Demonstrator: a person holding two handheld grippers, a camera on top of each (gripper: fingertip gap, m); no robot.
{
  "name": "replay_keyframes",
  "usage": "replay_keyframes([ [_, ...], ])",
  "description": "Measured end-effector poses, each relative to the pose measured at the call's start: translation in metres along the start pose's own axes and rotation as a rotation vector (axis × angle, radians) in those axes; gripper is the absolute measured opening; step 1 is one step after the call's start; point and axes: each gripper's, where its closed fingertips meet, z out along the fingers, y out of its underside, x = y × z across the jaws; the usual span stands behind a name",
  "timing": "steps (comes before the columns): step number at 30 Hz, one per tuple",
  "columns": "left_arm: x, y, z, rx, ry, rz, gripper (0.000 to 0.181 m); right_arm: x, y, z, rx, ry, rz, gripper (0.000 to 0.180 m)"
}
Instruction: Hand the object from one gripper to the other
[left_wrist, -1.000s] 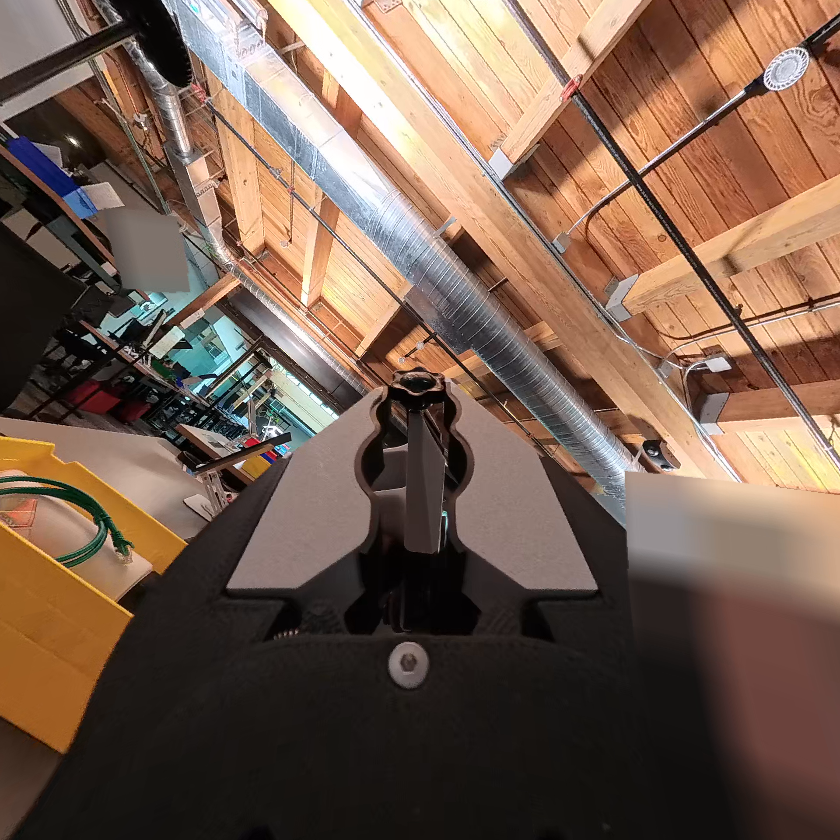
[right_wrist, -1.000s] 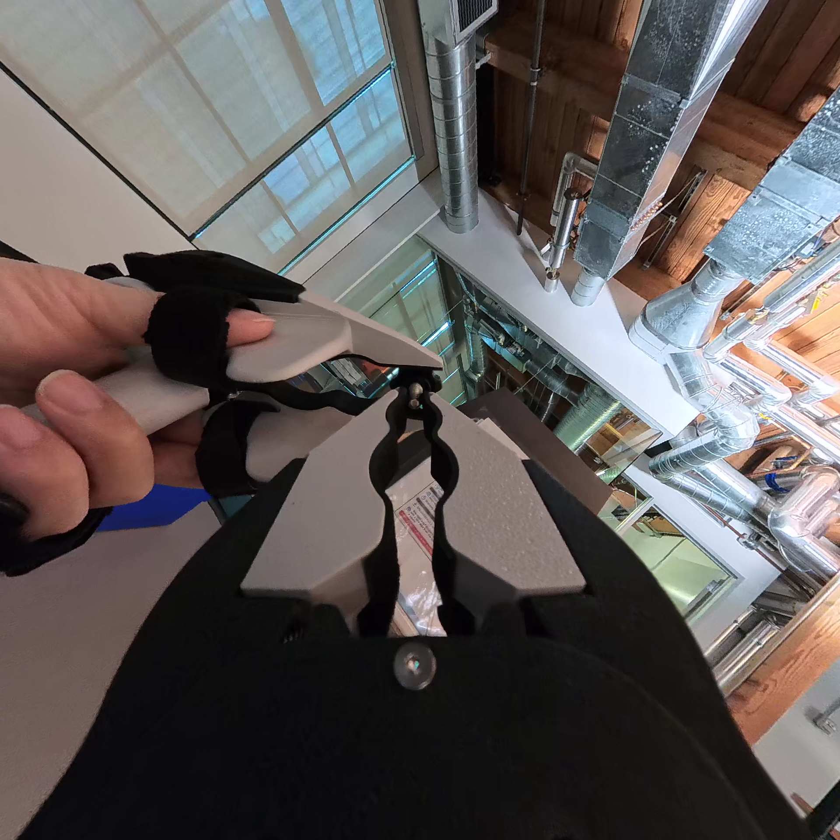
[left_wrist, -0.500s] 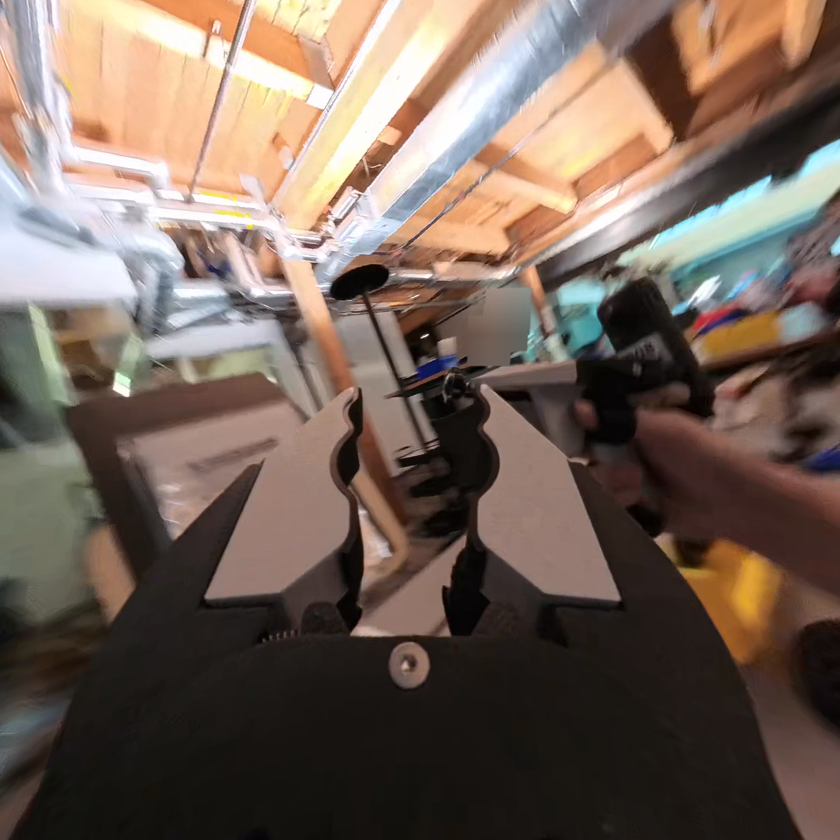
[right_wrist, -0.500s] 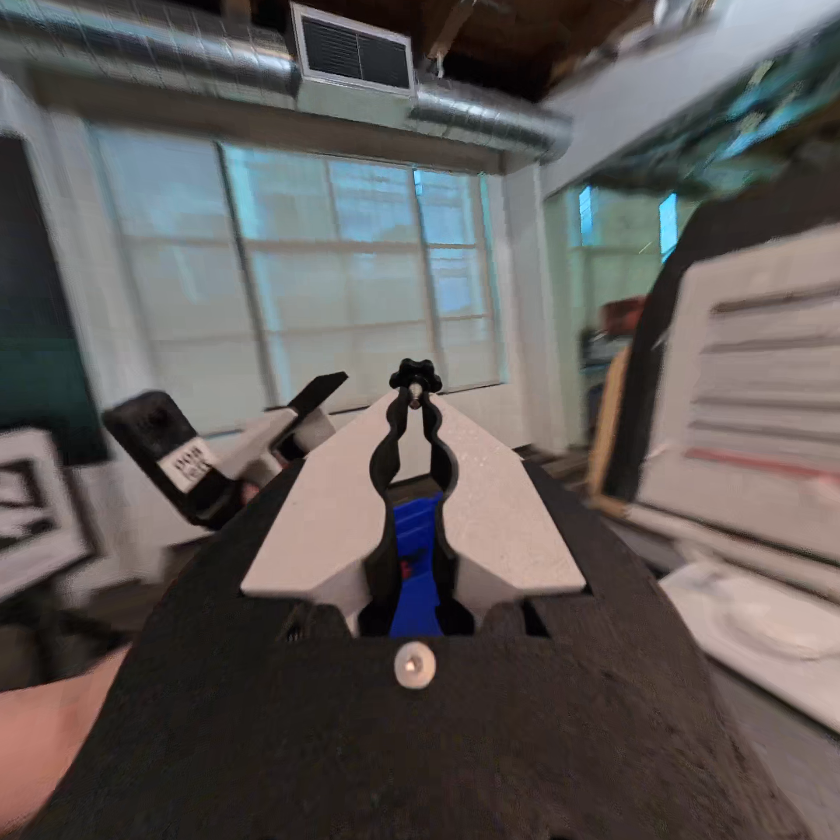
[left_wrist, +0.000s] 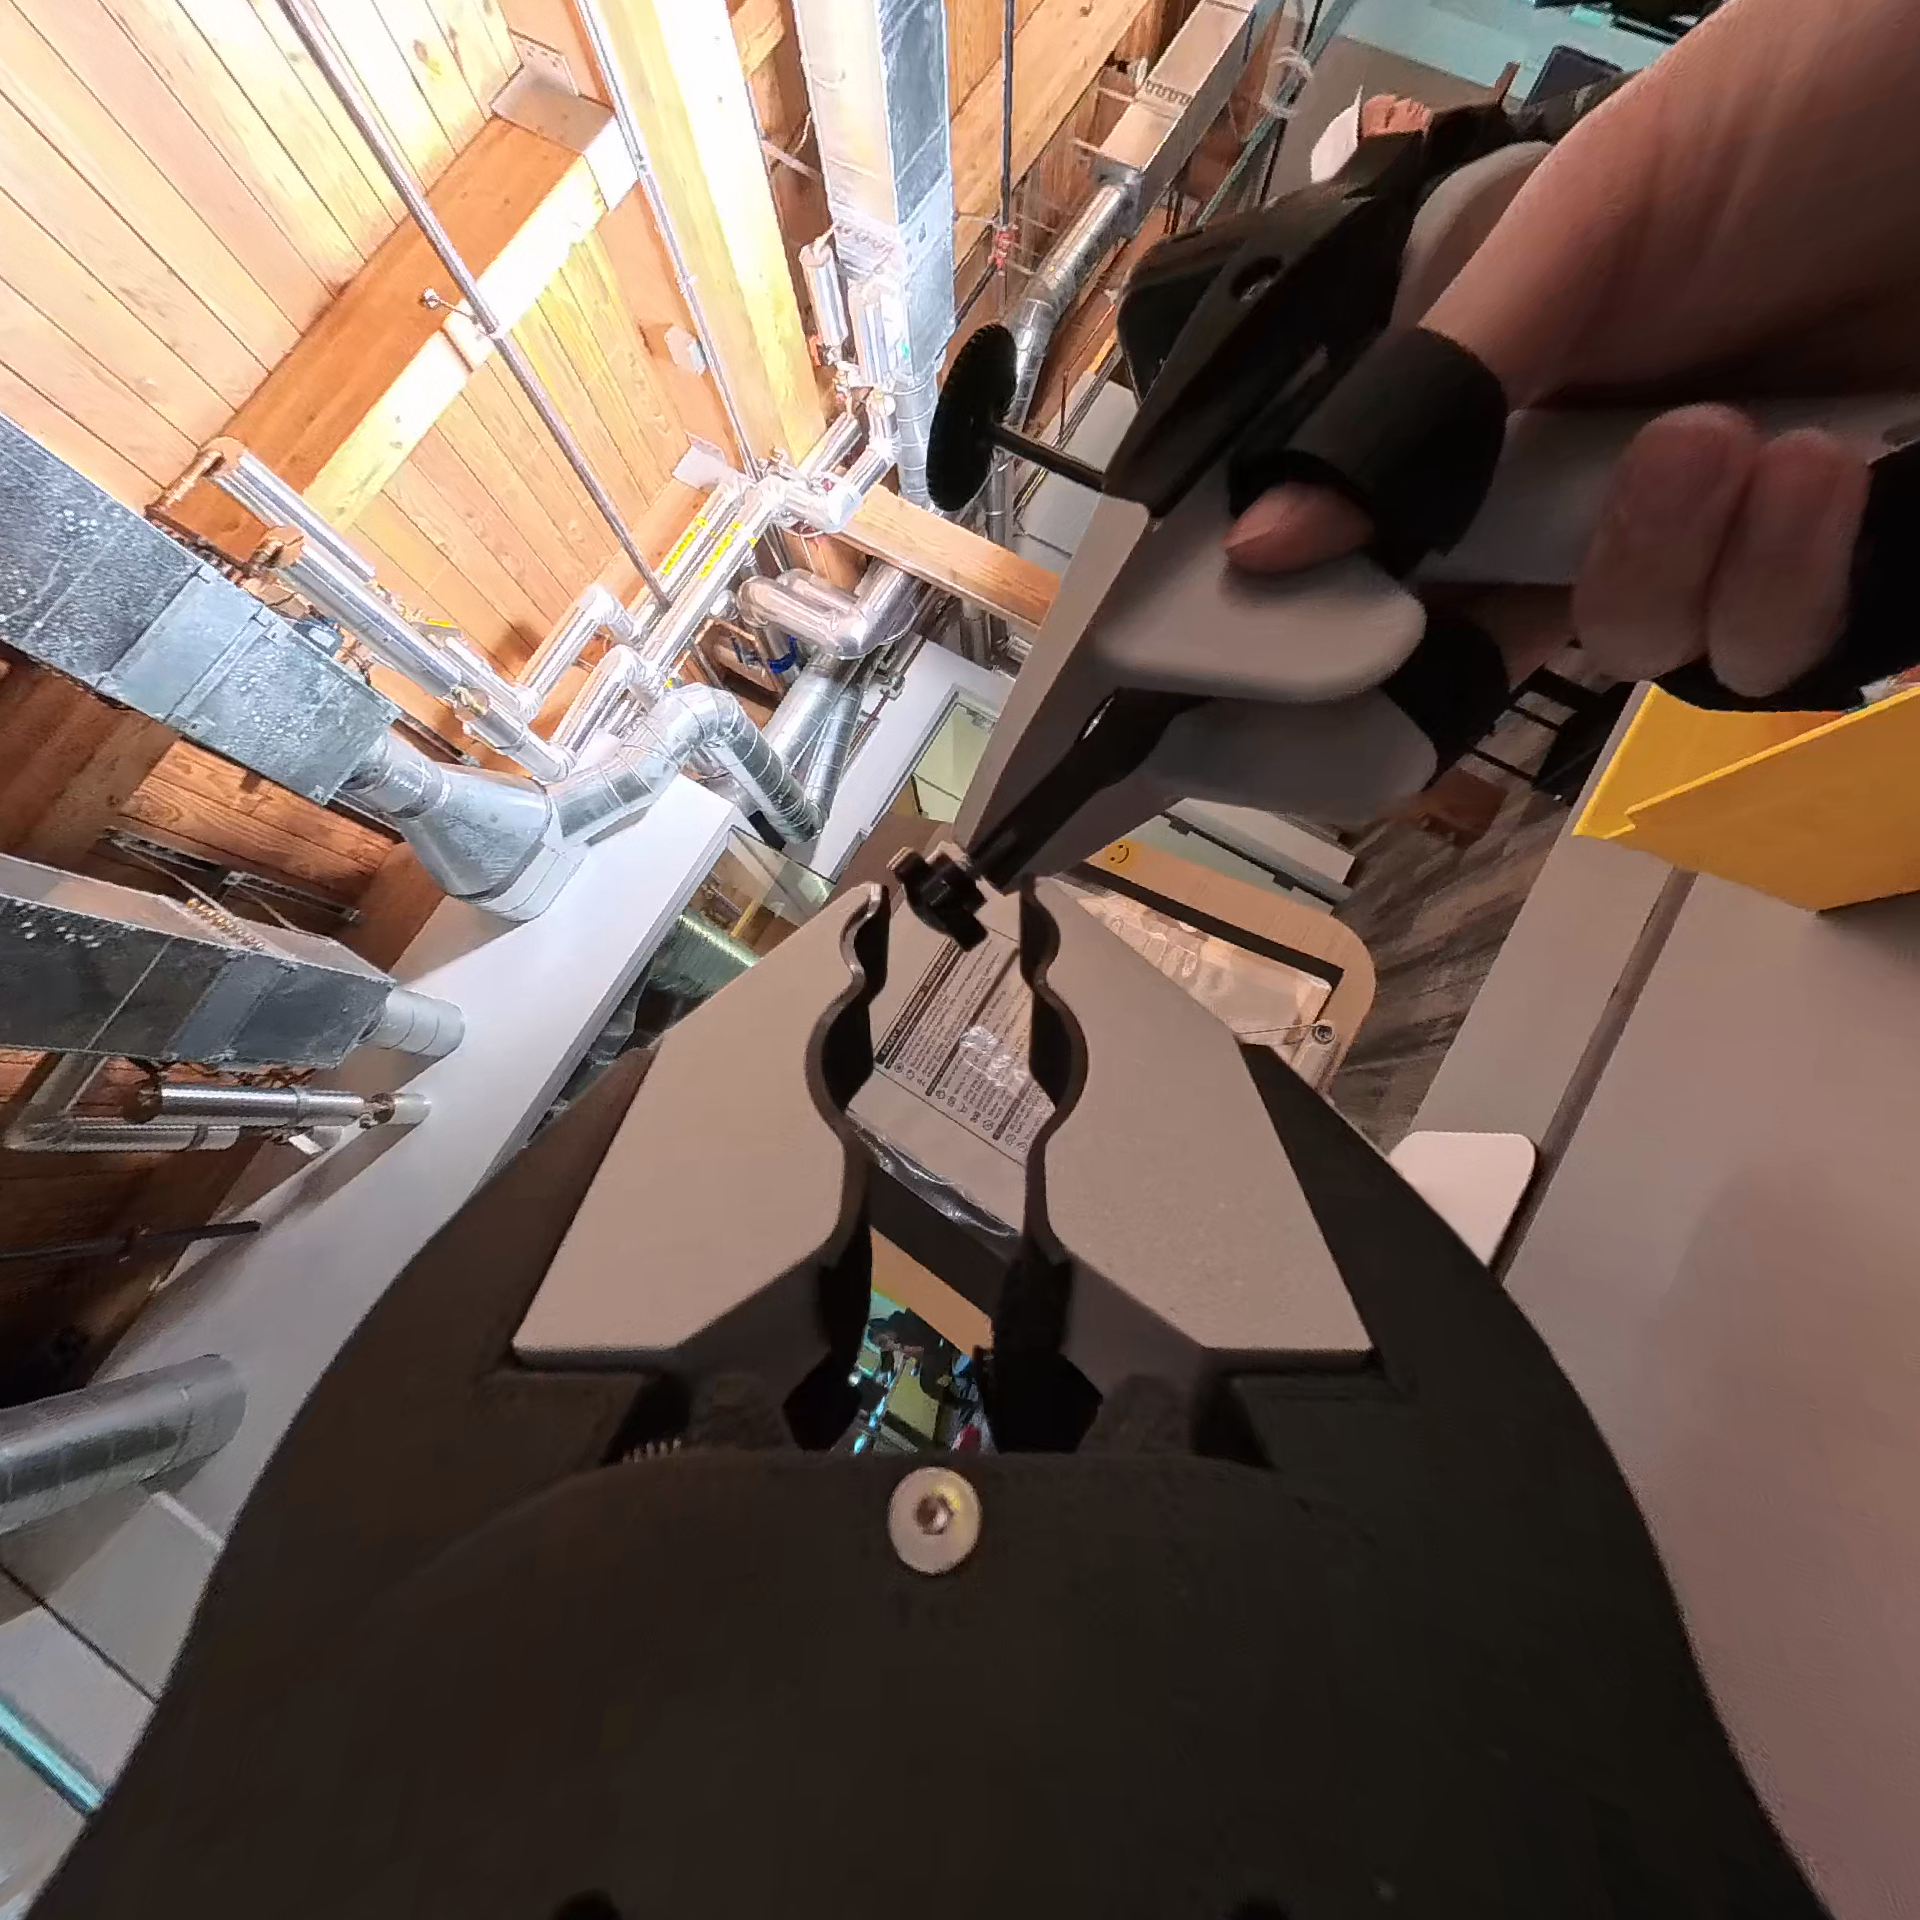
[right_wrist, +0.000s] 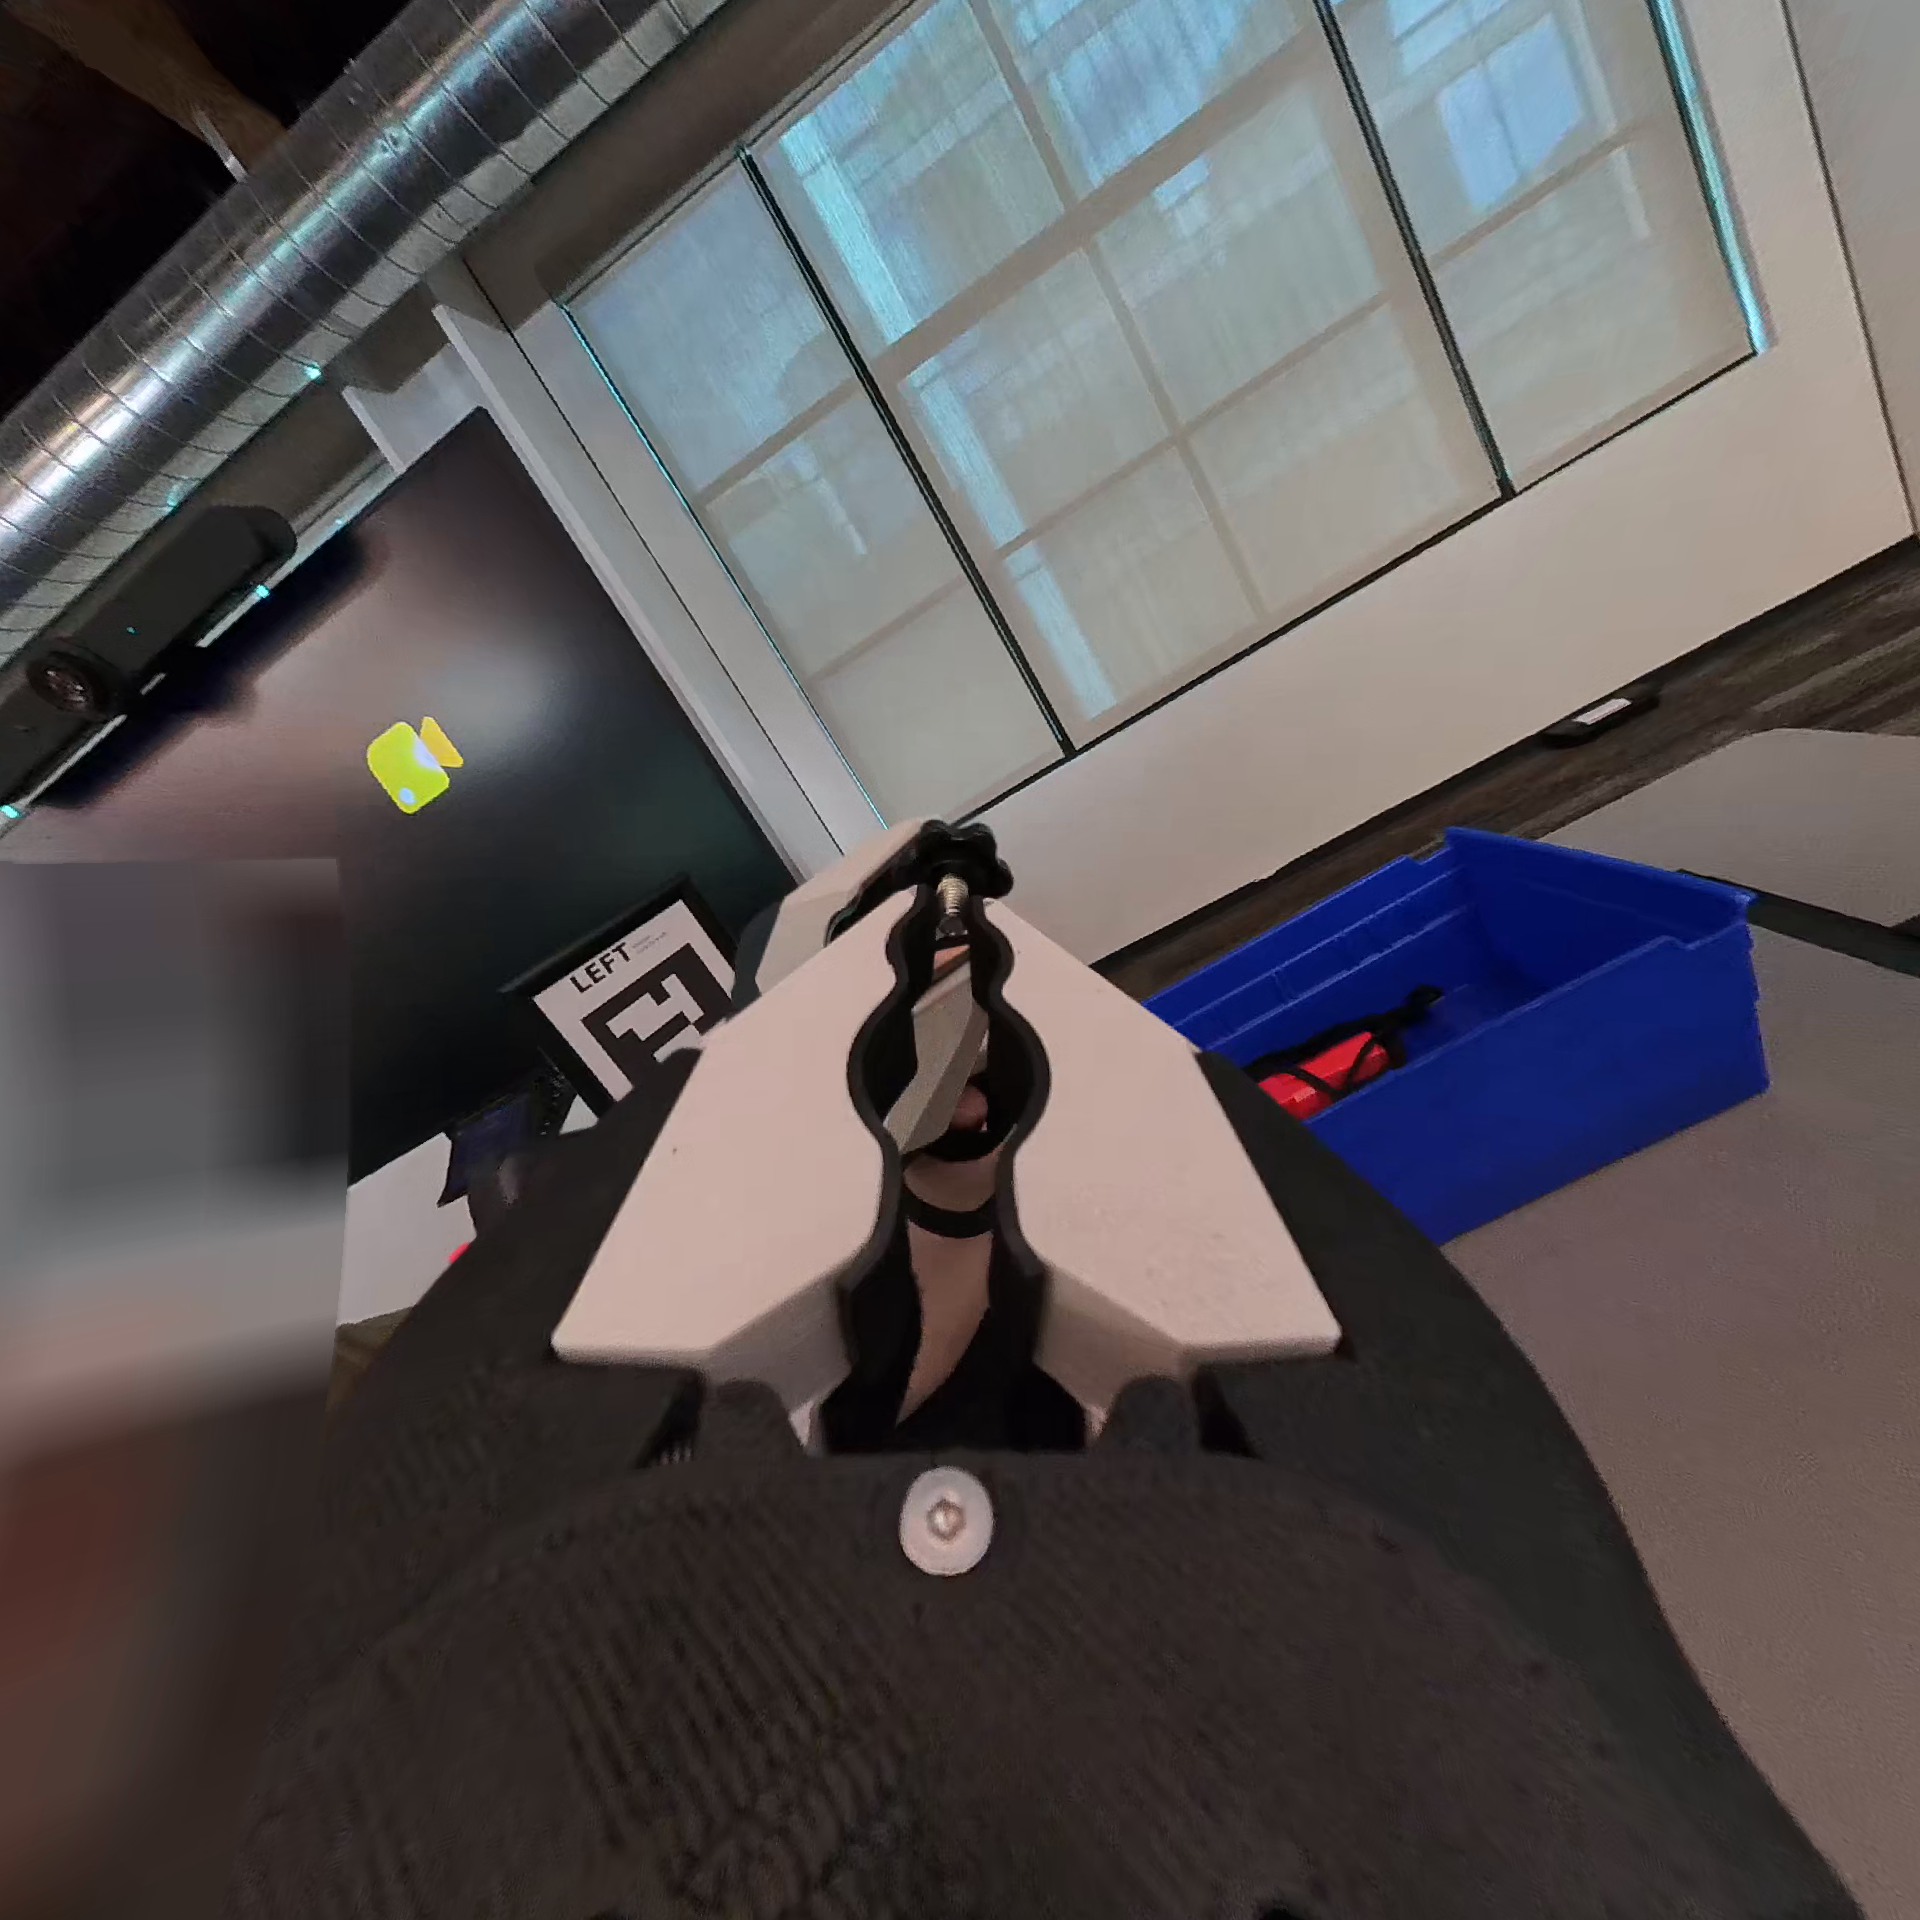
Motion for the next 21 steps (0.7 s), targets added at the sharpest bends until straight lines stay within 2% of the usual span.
replay_keyframes([
  [8, -0.002, -0.004, -0.002, 0.014, -0.015, 0.022, 0.014, -0.003, 0.000, -0.001, -0.007, 0.001, -0.004, 0.004],
  [15, -0.005, -0.006, -0.003, 0.026, -0.038, 0.015, 0.013, -0.006, 0.000, 0.000, -0.005, -0.012, -0.036, 0.006],
  [18, -0.015, -0.008, -0.005, 0.040, -0.062, -0.052, 0.014, -0.008, -0.006, -0.001, 0.019, 0.009, -0.111, 0.019],
  [21, -0.031, -0.007, -0.007, 0.059, -0.061, -0.271, 0.014, -0.016, -0.017, -0.005, 0.062, 0.041, -0.290, 0.026],
])
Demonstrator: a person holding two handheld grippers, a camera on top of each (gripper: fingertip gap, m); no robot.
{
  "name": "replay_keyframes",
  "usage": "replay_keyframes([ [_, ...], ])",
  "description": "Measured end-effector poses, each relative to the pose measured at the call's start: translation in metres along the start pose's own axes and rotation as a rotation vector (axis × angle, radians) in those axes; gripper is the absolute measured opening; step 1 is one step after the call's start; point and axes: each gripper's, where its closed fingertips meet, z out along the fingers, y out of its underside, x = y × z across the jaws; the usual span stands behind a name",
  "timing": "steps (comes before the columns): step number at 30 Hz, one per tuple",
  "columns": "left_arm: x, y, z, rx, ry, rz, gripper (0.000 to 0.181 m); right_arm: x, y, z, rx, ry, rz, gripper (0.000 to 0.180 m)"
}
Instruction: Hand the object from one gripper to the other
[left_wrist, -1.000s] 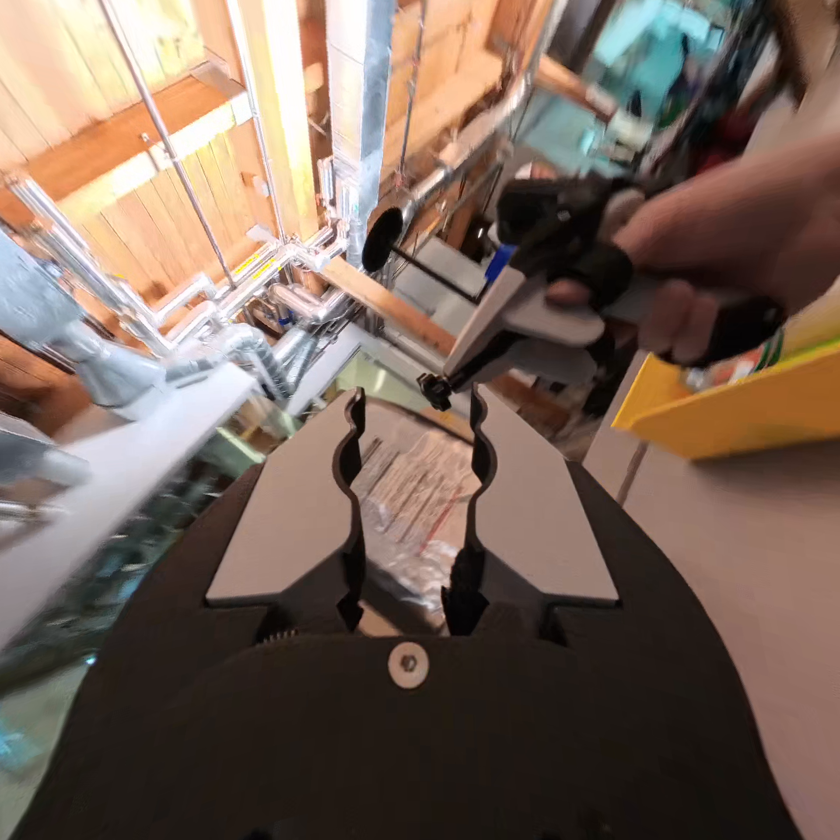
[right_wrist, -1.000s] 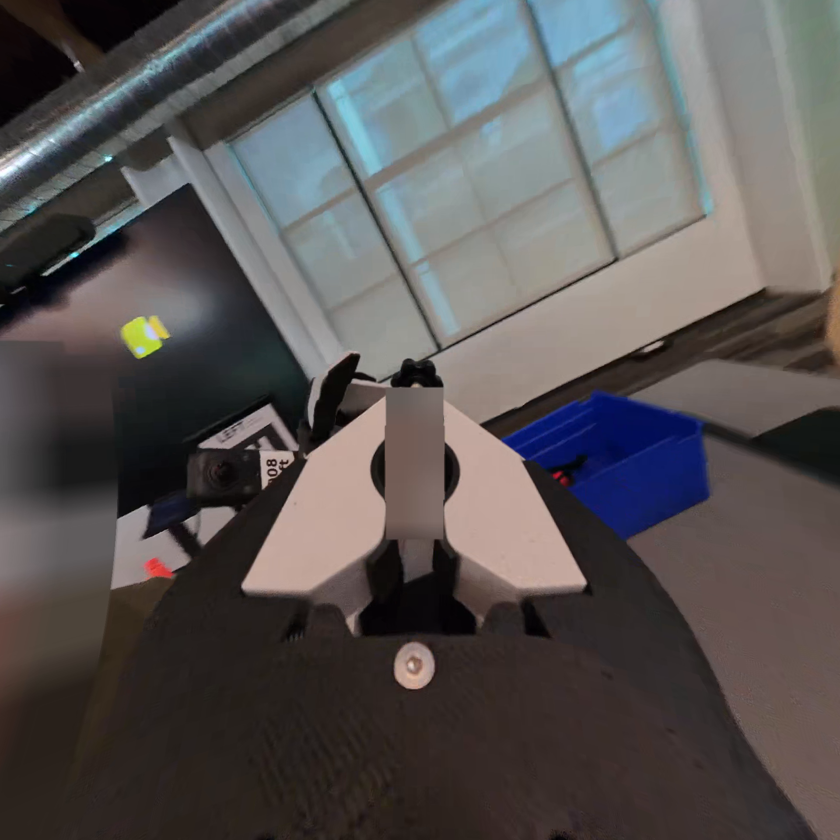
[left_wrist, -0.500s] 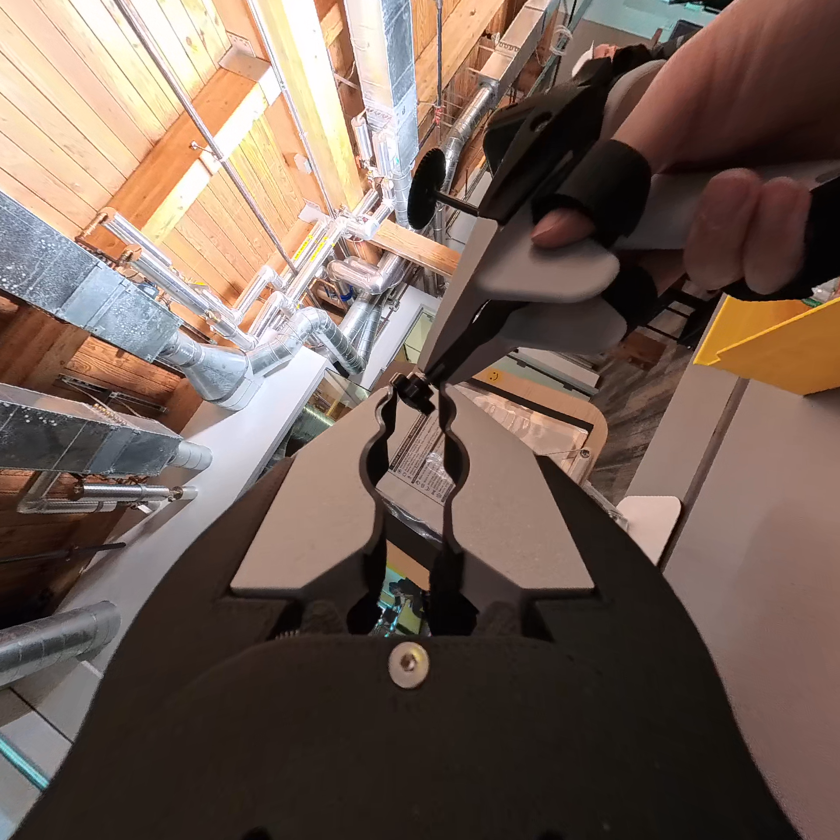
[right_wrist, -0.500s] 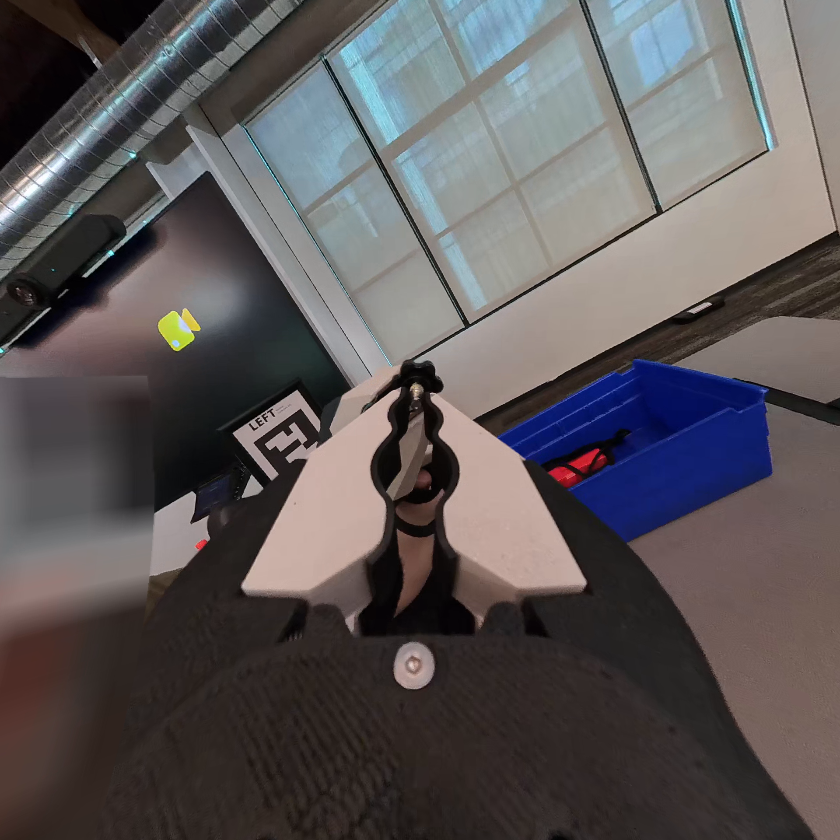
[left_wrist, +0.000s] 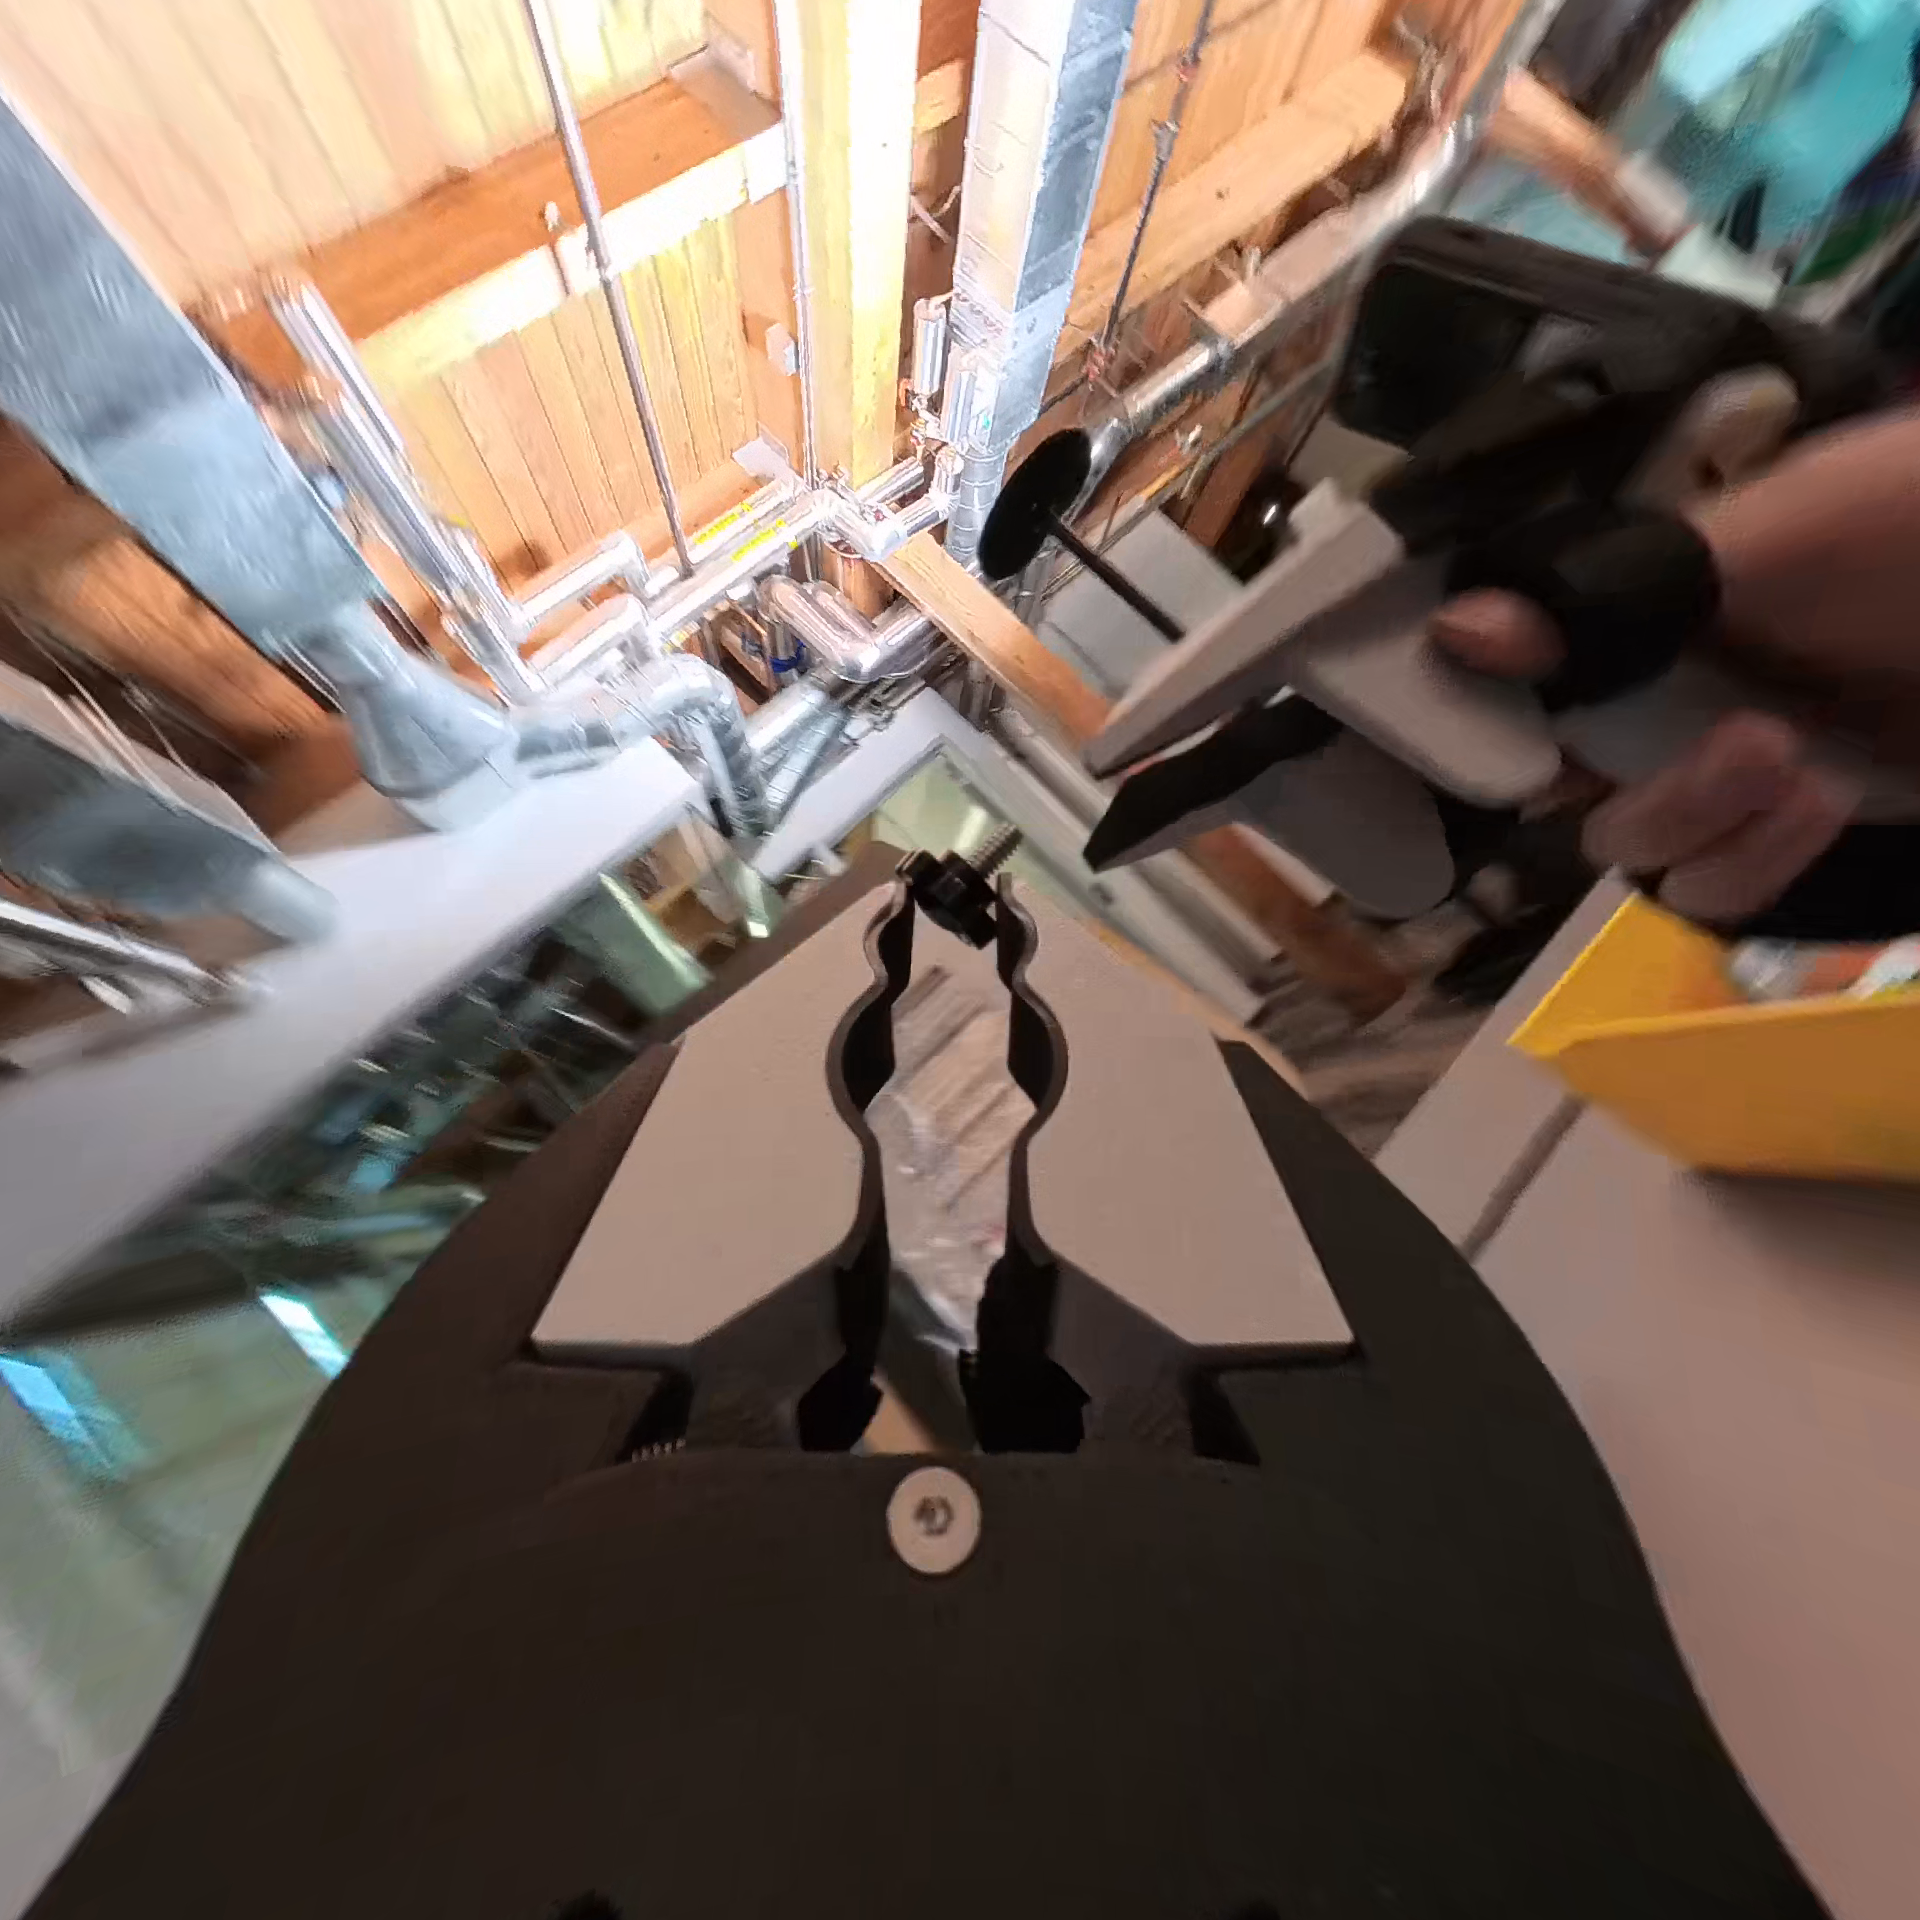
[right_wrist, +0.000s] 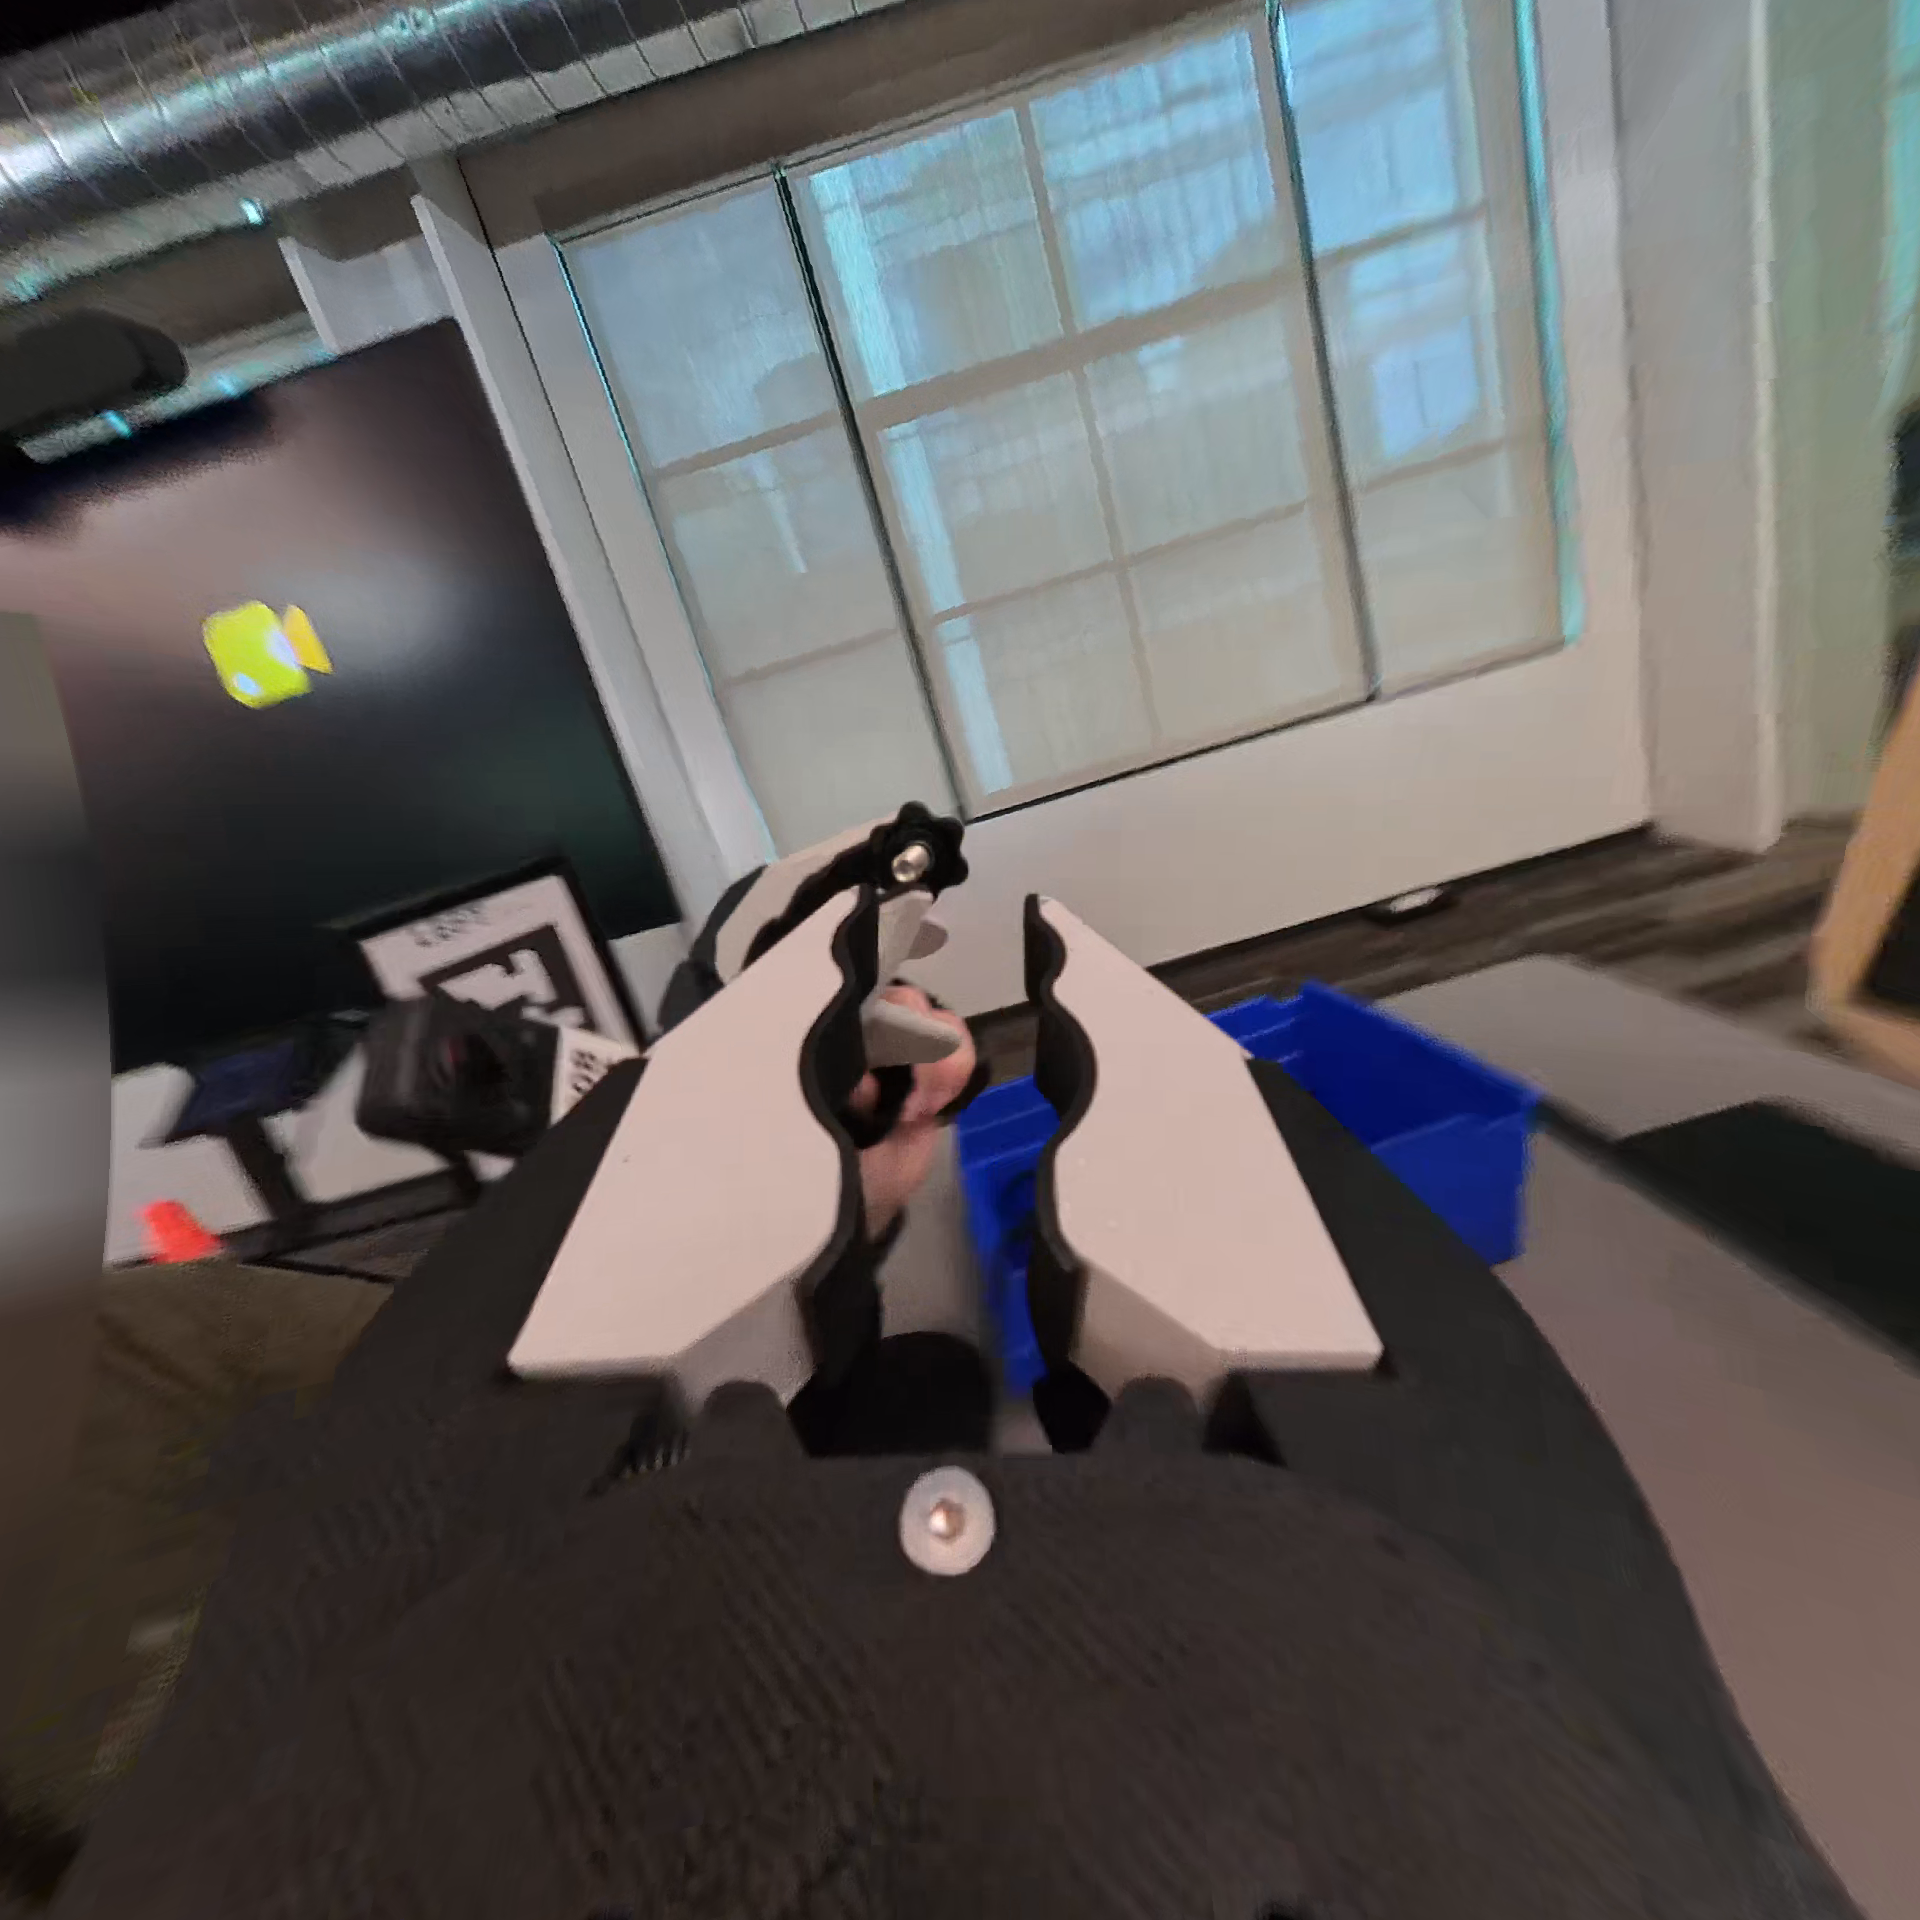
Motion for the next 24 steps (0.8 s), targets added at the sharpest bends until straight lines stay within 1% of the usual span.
replay_keyframes([
  [3, -0.014, -0.002, 0.001, 0.005, 0.071, -0.392, 0.014, -0.005, -0.015, -0.005, 0.050, 0.118, -0.358, 0.034],
  [6, -0.014, 0.000, 0.003, -0.025, 0.238, -0.857, 0.013, -0.014, -0.020, -0.010, 0.052, 0.273, -0.815, 0.035],
  [9, -0.013, -0.003, 0.002, -0.005, 0.403, -1.287, 0.013, -0.027, -0.005, -0.004, -0.055, 0.322, -1.179, 0.036],
  [11, -0.015, -0.003, 0.000, 0.018, 0.485, -1.512, 0.013, -0.022, -0.002, -0.003, -0.117, 0.440, -1.363, 0.028],
  [13, -0.015, 0.000, -0.001, 0.028, 0.541, -1.694, 0.013, -0.023, 0.003, 0.001, -0.149, 0.510, -1.552, 0.029],
  [15, -0.010, 0.003, 0.000, 0.022, 0.585, -1.801, 0.013, -0.021, 0.008, 0.006, -0.194, 0.577, -1.690, 0.030],
  [16, -0.006, 0.004, 0.000, 0.015, 0.602, -1.835, 0.013, -0.019, 0.012, 0.009, -0.216, 0.587, -1.722, 0.030],
  [20, 0.004, 0.002, 0.001, 0.019, 0.676, -1.948, 0.013, -0.018, 0.015, 0.014, -0.199, 0.600, -1.674, 0.029],
  [24, 0.012, 0.000, 0.002, 0.001, 0.708, -1.962, 0.013, -0.017, 0.009, 0.011, -0.187, 0.641, -1.662, 0.021],
])
